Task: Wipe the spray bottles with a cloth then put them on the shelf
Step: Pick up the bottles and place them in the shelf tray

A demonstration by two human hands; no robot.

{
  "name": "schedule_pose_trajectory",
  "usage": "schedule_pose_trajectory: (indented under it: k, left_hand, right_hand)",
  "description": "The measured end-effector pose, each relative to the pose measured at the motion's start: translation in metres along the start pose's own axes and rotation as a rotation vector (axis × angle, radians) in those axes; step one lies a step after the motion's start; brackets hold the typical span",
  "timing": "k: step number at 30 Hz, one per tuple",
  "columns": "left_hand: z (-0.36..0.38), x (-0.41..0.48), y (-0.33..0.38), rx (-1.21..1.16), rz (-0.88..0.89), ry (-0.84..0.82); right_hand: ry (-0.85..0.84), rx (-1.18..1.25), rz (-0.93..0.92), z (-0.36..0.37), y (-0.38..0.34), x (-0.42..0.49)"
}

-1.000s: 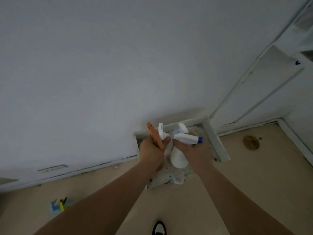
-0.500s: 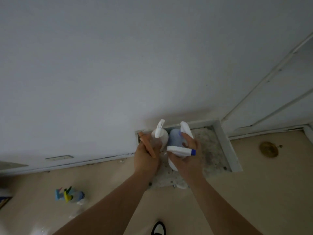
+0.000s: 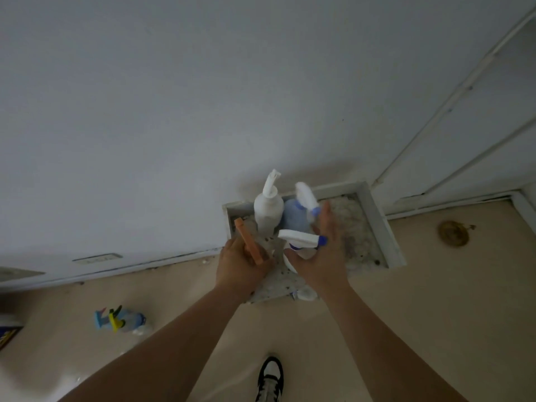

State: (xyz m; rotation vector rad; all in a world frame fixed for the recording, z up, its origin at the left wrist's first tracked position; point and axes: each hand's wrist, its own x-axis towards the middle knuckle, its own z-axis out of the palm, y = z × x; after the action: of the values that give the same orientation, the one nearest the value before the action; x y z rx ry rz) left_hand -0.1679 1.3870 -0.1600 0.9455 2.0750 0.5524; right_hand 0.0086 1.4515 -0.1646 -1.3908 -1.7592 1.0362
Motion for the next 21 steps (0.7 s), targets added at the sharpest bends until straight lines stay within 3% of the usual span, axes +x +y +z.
schedule_pose_trajectory:
  k: [4, 8, 15, 18, 21]
  left_hand:
    - [-0.007, -0.007, 0.007, -0.092, 0.036, 0.022]
    - [-0.013, -0.017, 0.012, -0.095, 0.044, 0.028]
    - [-0.028, -0.062, -0.027, -0.085, -0.001, 0.042]
    - [-0.042, -0.08, -0.058, -0.082, -0.028, 0.008]
    - [-0.065, -0.097, -0.094, -0.155, -0.059, -0.019]
  right_hand:
    - [-0.012, 0.152, 0.147, 0.0, -0.007, 0.002]
    - [-0.041, 0.081, 0.252, -0.003, -0.007, -0.004]
    - [-0.122, 0.033, 0.802, -0.014, -0.032, -0.058]
    - [-0.127, -0.017, 0.846, 0.001, -0.05, -0.082]
    - [-0.281, -0.02, 0.823, 0.045, -0.075, -0.104]
